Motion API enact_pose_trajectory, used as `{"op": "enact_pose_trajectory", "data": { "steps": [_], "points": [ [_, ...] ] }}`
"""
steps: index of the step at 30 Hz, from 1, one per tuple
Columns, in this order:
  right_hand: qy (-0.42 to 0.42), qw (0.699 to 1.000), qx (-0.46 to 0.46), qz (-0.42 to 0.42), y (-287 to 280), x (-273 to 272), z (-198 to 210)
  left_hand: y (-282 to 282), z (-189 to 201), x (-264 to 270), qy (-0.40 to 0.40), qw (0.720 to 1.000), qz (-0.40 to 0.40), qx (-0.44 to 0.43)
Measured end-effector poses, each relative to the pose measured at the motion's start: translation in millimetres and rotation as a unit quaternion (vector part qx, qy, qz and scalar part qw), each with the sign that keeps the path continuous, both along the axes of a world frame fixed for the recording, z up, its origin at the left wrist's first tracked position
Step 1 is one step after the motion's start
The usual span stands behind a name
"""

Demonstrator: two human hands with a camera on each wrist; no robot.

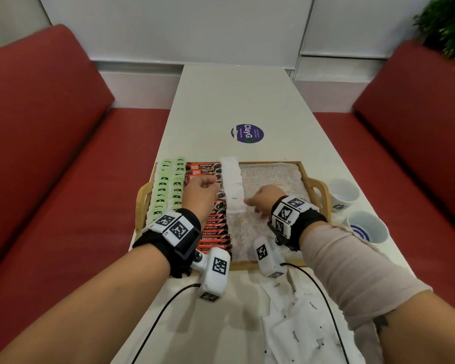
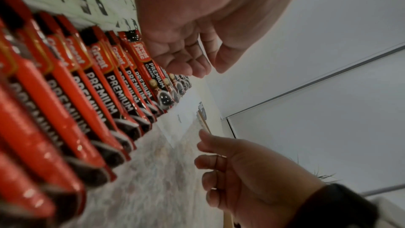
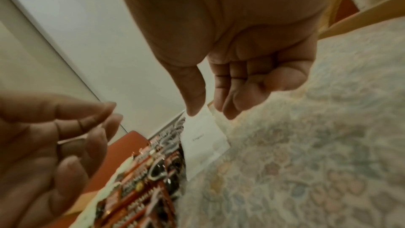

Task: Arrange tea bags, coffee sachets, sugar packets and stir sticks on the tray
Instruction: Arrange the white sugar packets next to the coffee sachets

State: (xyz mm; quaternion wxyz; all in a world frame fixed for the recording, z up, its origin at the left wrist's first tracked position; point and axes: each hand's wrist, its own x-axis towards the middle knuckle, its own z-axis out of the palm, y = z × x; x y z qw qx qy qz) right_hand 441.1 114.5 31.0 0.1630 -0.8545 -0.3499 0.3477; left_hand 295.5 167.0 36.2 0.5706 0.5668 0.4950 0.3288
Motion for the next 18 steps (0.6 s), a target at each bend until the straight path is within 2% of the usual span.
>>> {"op": "enact_pose_trajectory", "data": {
  "steps": [7,18],
  "points": [
    [0.025,0.994,0.1,-0.023,-73,-7,38,-61,13,-2,0.01,0.997,-0.078,0.007],
    [0.017,0.985,0.146,-0.093,-189,-12,41,-147,11,0,0.033,0.984,-0.174,-0.003]
  ]
}}
